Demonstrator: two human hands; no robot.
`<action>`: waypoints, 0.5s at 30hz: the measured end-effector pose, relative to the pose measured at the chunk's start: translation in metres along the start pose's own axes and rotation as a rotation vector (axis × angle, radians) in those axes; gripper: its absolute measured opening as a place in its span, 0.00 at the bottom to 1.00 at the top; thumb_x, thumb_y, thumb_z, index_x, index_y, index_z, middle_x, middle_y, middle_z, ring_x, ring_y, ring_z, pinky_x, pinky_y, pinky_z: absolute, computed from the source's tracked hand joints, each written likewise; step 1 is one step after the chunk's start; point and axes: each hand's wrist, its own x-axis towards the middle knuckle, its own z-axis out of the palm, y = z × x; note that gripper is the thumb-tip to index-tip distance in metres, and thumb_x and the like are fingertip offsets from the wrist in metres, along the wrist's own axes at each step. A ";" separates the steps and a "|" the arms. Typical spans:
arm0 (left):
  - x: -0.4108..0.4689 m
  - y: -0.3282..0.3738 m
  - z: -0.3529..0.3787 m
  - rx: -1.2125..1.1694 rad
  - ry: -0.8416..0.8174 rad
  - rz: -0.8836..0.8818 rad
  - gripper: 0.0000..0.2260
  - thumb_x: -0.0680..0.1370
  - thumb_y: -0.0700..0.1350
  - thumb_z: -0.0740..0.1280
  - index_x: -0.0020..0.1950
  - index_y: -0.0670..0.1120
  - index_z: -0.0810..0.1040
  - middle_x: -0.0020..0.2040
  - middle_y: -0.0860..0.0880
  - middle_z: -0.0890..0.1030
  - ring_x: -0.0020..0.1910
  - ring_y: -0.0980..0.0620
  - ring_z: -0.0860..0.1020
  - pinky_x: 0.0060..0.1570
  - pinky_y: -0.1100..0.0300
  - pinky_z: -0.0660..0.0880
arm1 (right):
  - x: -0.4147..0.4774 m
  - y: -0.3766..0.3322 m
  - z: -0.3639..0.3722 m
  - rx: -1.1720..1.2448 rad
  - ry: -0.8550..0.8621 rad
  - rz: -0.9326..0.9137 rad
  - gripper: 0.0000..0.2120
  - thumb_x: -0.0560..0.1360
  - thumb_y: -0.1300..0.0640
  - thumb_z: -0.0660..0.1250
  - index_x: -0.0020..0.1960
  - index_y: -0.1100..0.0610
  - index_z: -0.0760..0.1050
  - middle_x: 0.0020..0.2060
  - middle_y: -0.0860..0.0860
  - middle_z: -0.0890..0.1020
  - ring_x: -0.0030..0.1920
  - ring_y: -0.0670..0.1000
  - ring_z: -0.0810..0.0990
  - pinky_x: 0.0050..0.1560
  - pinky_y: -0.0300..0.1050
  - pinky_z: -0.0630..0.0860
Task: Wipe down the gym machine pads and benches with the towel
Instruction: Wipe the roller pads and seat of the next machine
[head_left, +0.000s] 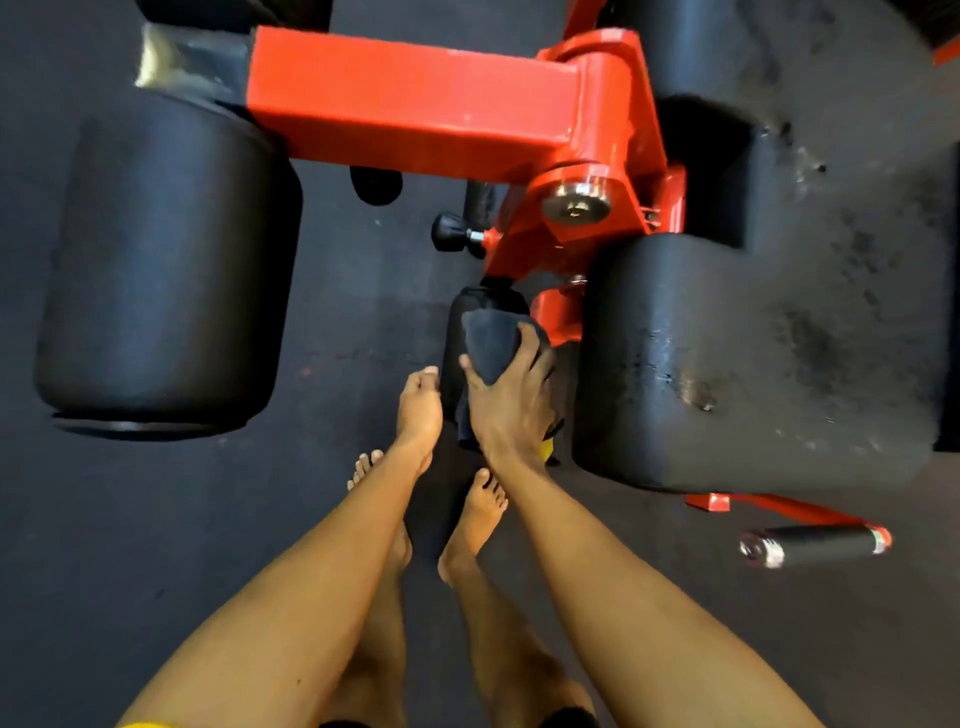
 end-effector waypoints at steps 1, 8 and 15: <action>0.017 -0.002 0.002 -0.034 -0.018 -0.006 0.16 0.86 0.53 0.55 0.63 0.47 0.78 0.58 0.50 0.81 0.61 0.49 0.78 0.61 0.54 0.73 | 0.009 -0.001 0.013 -0.007 -0.011 -0.017 0.41 0.75 0.32 0.67 0.79 0.48 0.54 0.74 0.58 0.66 0.70 0.64 0.70 0.64 0.63 0.74; 0.089 -0.004 0.020 -0.146 -0.077 0.025 0.27 0.83 0.63 0.53 0.63 0.45 0.80 0.59 0.44 0.84 0.59 0.48 0.82 0.64 0.48 0.77 | 0.043 0.022 0.082 -0.172 -0.127 -0.080 0.46 0.74 0.30 0.65 0.82 0.38 0.42 0.82 0.57 0.44 0.79 0.70 0.51 0.75 0.72 0.58; 0.098 -0.003 0.024 -0.145 -0.135 0.024 0.27 0.85 0.64 0.49 0.71 0.47 0.72 0.65 0.45 0.80 0.65 0.49 0.78 0.70 0.47 0.72 | 0.091 -0.004 0.085 -0.080 0.006 -0.052 0.34 0.78 0.36 0.65 0.80 0.39 0.57 0.82 0.56 0.52 0.80 0.68 0.53 0.75 0.70 0.60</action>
